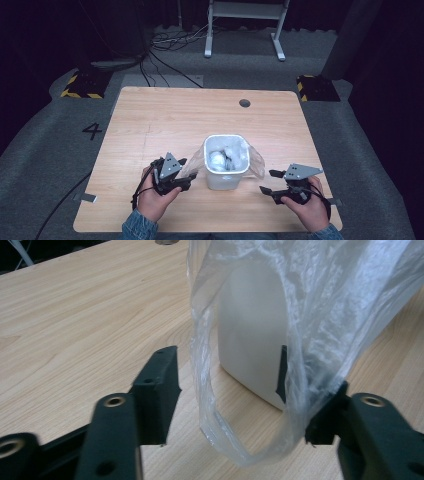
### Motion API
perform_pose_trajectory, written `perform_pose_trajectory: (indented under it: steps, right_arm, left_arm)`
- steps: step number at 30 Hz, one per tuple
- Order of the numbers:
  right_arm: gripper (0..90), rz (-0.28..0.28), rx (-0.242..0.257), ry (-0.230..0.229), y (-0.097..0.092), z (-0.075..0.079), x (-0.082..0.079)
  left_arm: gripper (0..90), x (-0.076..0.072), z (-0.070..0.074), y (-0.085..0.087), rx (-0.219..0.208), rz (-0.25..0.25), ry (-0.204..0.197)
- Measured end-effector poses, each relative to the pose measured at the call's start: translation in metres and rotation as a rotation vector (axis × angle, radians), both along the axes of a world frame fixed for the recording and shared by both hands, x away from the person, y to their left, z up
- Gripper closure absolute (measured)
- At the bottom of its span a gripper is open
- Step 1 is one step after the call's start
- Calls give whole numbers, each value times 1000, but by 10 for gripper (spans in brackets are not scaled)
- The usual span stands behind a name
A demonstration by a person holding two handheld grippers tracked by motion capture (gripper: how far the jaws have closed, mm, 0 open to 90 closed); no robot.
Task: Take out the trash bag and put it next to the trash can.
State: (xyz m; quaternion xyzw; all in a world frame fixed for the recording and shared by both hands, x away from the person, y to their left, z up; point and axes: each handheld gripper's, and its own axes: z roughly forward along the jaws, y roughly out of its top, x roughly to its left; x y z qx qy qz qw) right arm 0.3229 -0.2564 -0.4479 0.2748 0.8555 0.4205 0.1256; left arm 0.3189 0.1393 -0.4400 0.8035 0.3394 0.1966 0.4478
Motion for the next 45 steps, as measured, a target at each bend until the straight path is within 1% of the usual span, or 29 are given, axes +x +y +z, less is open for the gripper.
perform_pose_trajectory:
  steps: [2,4,6,7,8,9,10,11,13,15,16,17,19,21,22,23,26,31,32,33,34,35,37,40,41,42,43,44,45]
  right_arm:
    - [320,15,11,-2,6,3,3]
    - [334,16,17,-9,11,6,6]
    - [438,36,24,-17,15,11,8]
    - [500,45,36,-18,16,13,9]
    - [589,48,44,-15,16,16,9]
    - [665,65,52,-16,17,19,9]
    - [729,74,58,-18,18,21,9]
    - [784,84,62,-29,18,25,7]
    - [839,93,63,-41,19,29,6]
    - [856,105,69,-43,19,33,4]
    - [862,107,66,-47,20,35,3]
    - [867,114,61,-61,20,39,1]
    - [869,117,62,-64,20,42,0]
    - [877,124,55,-93,21,53,-4]
    - [878,127,54,-98,21,56,-5]
    - [879,131,58,-105,21,60,-6]
    - [881,140,63,-131,21,71,-7]
    - [885,144,76,-159,19,86,-5]
    - [886,146,80,-165,19,89,-5]
    - [886,146,80,-165,19,89,-5]
    - [887,148,83,-180,18,95,-4]
    - [887,148,86,-185,18,97,-4]
    - [887,141,80,-202,18,103,-2]
    - [889,133,72,-206,19,106,5]
    - [889,133,72,-206,19,106,5]
    - [889,124,68,-196,19,106,13]
    - [889,120,67,-190,19,105,16]
    - [890,114,65,-182,19,103,20]
    - [891,105,62,-172,19,101,25]
  left_arm:
    - [521,-1,1,0,-1,-3,-3]
    - [598,-2,5,-1,10,-20,-14]
    - [664,-3,9,-3,21,-31,-25]
    - [686,-3,10,-4,19,-37,-21]
    - [698,-3,11,-4,21,-44,-23]
    - [703,-3,12,-5,18,-47,-23]
    - [732,-3,13,-5,16,-55,-17]
    - [749,-4,15,-6,17,-58,-20]
    - [753,-5,18,-5,19,-60,-30]
    - [751,-7,22,-5,11,-63,-44]
    - [743,-7,22,-5,11,-63,-44]
    - [742,-8,26,-4,3,-64,-53]
    - [744,-9,32,-4,-6,-69,-65]
    - [787,-10,39,-3,-17,-80,-73]
    - [797,-10,39,-3,-17,-80,-73]
    - [818,-11,44,-4,-26,-87,-70]
    - [856,-10,49,-4,-36,-99,-74]
    - [884,-8,58,-3,-52,-108,-87]
    - [885,-8,59,-3,-54,-106,-91]
    - [885,-8,59,-3,-54,-106,-91]
    - [885,-7,63,-2,-61,-103,-99]
    - [885,-5,65,-1,-64,-98,-100]
    - [885,-1,66,0,-74,-90,-95]
    - [885,8,67,3,-94,-75,-77]
    - [885,8,67,3,-94,-75,-77]
    - [884,14,64,4,-86,-59,-67]
    - [884,17,62,5,-80,-47,-56]
    - [884,17,62,5,-80,-47,-56]
    - [884,23,58,5,-72,-34,-35]
